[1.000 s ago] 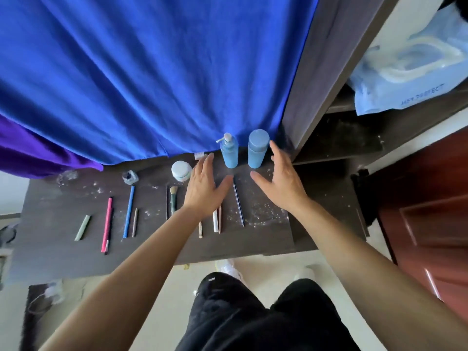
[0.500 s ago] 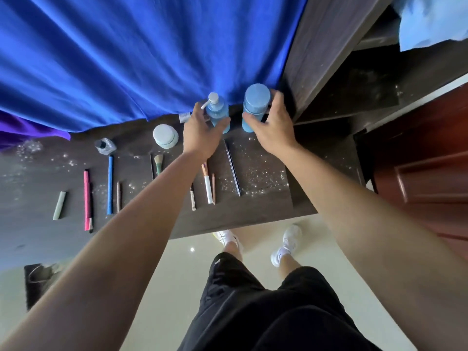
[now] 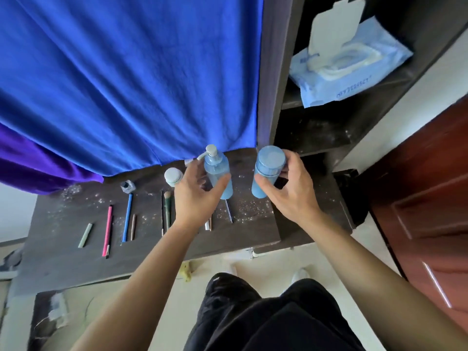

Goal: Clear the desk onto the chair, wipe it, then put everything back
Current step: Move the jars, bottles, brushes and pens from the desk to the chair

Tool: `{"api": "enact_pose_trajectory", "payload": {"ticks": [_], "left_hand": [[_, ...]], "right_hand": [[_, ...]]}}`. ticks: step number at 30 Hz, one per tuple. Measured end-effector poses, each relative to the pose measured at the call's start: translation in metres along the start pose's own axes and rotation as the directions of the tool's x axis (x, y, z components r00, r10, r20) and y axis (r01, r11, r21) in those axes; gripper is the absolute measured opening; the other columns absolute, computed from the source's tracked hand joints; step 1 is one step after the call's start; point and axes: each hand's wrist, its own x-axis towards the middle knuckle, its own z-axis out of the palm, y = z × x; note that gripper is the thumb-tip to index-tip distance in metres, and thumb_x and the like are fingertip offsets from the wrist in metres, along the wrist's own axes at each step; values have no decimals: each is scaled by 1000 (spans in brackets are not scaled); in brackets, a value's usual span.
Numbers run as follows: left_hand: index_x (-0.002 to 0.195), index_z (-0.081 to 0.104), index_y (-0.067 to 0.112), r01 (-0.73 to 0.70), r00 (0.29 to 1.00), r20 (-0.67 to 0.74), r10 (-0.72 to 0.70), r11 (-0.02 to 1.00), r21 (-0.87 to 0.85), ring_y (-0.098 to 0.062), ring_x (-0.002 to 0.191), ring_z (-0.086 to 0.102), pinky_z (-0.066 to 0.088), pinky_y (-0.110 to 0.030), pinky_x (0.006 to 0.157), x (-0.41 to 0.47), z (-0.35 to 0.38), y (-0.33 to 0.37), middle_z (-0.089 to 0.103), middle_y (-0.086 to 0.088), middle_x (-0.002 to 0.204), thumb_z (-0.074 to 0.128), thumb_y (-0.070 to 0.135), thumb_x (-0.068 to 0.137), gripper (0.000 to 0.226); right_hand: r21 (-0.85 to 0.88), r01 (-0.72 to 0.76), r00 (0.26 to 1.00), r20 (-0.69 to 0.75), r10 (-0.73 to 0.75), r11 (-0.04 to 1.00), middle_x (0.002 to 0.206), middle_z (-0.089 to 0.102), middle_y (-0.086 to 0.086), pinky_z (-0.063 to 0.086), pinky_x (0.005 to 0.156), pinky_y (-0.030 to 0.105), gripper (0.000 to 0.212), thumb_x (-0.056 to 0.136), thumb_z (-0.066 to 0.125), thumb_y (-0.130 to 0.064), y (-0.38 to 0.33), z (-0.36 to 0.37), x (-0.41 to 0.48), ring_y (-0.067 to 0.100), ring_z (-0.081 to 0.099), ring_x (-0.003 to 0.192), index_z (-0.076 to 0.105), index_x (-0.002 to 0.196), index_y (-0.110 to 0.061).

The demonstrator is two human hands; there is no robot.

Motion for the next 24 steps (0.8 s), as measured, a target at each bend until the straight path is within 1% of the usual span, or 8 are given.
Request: {"api": "enact_pose_trajectory", "payload": {"ticks": [2,4,6,9,11,15,21,24], "left_hand": [[125,58,33,-55,995,86,58,998,-37,4,92,67,56,-29,87,-5,7,14,69,25,102,79,44,76,54],[126,57,37,-144,968,197,156,987,-76,3,93,67,57,-33,87,-8,15,25,70,22,103,77,51,74,58],[125,56,39,-230,915,312,255,966,-114,1,94,68,58,-35,88,-10,26,37,71,20,103,75,57,73,58],[128,55,39,-324,810,442,385,923,-210,1,93,68,58,-29,87,-24,51,58,70,23,102,72,56,76,57],[131,53,38,-355,710,525,469,883,-308,-1,96,69,58,-28,86,-47,72,77,68,25,105,72,50,80,56],[133,55,32,-317,490,647,584,811,-492,-9,96,72,58,-40,89,-126,112,113,71,16,108,75,42,81,56],[134,54,32,-272,150,716,682,724,-633,-9,101,68,58,-32,87,-298,143,158,68,20,114,73,48,79,60],[135,55,24,-256,24,717,697,697,-669,-12,101,68,59,-32,86,-389,151,169,68,15,115,79,39,81,61]], "right_hand": [[0,3,996,-87,-3,1000,121,54,-27,55,94,33,60,76,74,-57,-7,-20,-16,5,59,112,46,125,-36],[-5,-2,978,-209,0,1000,123,54,-25,55,94,32,62,77,74,-56,-12,-39,-37,7,58,115,47,128,-33],[-14,-19,936,-353,13,1000,125,54,-19,55,94,29,64,79,75,-53,-15,-56,-65,9,58,118,48,131,-28],[18,-94,829,-552,88,995,123,49,-33,51,90,14,60,78,75,-52,-22,-80,-121,1,55,118,46,128,-36],[-13,-158,735,-670,109,987,122,48,-37,45,87,6,58,79,73,-52,-28,-98,-166,-6,53,115,43,127,-43],[-85,-305,536,-839,97,949,126,54,-17,47,91,15,59,84,71,-51,-39,-131,-274,1,55,116,46,133,-30],[-54,-494,223,-973,66,868,122,45,-38,46,86,10,61,82,62,-67,-53,-174,-443,-5,53,114,38,133,-42],[-11,-523,106,-993,52,852,120,47,-33,46,84,8,66,82,59,-73,-53,-194,-524,-6,52,113,39,135,-38]]}}
